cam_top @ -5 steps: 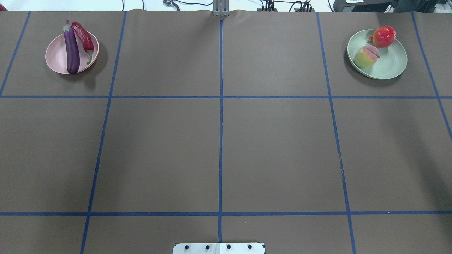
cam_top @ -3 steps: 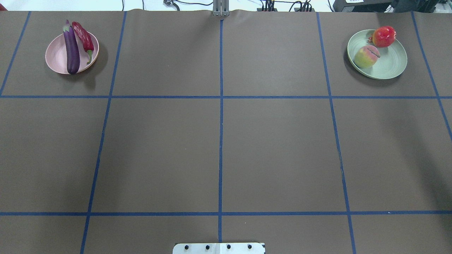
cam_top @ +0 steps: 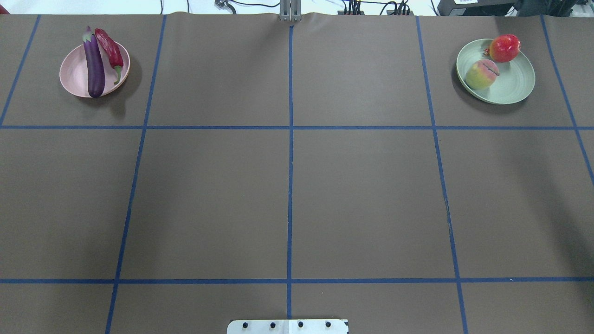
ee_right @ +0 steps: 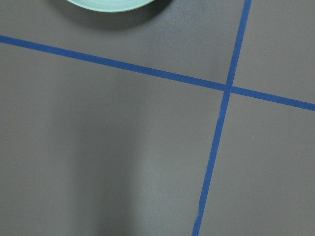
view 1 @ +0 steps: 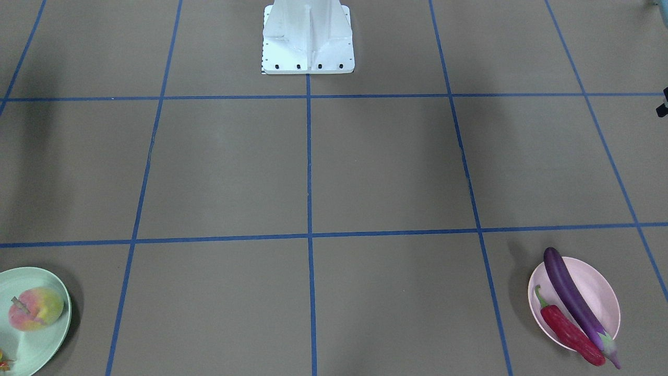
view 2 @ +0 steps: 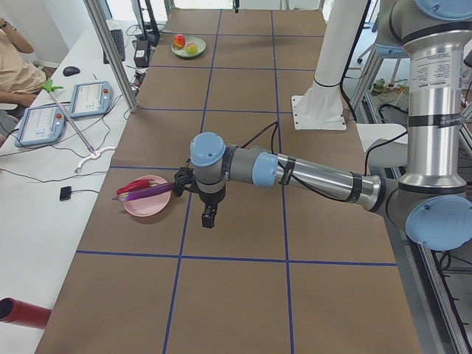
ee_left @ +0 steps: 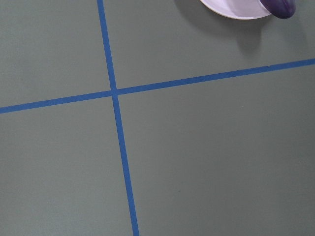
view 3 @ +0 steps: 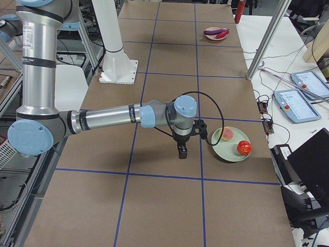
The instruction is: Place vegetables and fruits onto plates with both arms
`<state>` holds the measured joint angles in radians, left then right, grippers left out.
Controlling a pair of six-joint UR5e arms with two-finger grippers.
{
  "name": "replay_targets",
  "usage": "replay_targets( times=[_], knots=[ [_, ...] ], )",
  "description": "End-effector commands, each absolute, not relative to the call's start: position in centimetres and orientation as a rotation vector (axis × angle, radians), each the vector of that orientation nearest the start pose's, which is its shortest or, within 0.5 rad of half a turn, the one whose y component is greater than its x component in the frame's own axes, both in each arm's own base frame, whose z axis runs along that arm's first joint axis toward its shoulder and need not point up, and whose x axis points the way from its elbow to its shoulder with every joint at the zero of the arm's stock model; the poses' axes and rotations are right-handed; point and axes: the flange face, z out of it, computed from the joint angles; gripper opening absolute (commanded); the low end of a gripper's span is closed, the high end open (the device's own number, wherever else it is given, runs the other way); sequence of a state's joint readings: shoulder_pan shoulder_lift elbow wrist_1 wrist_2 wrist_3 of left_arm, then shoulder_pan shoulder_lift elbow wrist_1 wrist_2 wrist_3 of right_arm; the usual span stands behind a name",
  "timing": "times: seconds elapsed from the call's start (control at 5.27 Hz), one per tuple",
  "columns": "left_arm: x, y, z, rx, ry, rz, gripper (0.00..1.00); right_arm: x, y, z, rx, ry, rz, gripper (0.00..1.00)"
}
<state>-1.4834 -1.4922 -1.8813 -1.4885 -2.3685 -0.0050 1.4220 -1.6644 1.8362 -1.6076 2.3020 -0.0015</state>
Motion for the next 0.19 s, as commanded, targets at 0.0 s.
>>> replay_targets(
  times=[0.0],
  knots=[
    [-2.18,-46.11,54.93,0.106,0.802,0.137,1.00,-0.15,-46.03,57.86,0.075,-0.739,-0.193,1.00]
  ],
)
